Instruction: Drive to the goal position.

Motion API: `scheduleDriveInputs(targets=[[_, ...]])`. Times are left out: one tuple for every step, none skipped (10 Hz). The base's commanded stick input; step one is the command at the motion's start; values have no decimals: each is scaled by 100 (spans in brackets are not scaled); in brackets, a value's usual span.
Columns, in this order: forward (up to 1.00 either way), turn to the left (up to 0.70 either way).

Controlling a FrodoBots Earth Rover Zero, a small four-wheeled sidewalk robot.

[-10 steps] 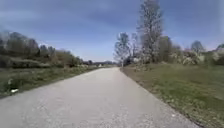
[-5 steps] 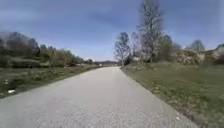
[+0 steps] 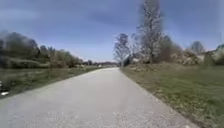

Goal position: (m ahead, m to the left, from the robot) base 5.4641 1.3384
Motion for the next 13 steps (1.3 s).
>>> scheduleDriveInputs(targets=[[85, 0], [85, 0], [85, 0], [85, 0], [85, 0], [85, 0], [85, 0], [85, 0], [85, 0], [85, 0], [85, 0], [85, 0], [85, 0]])
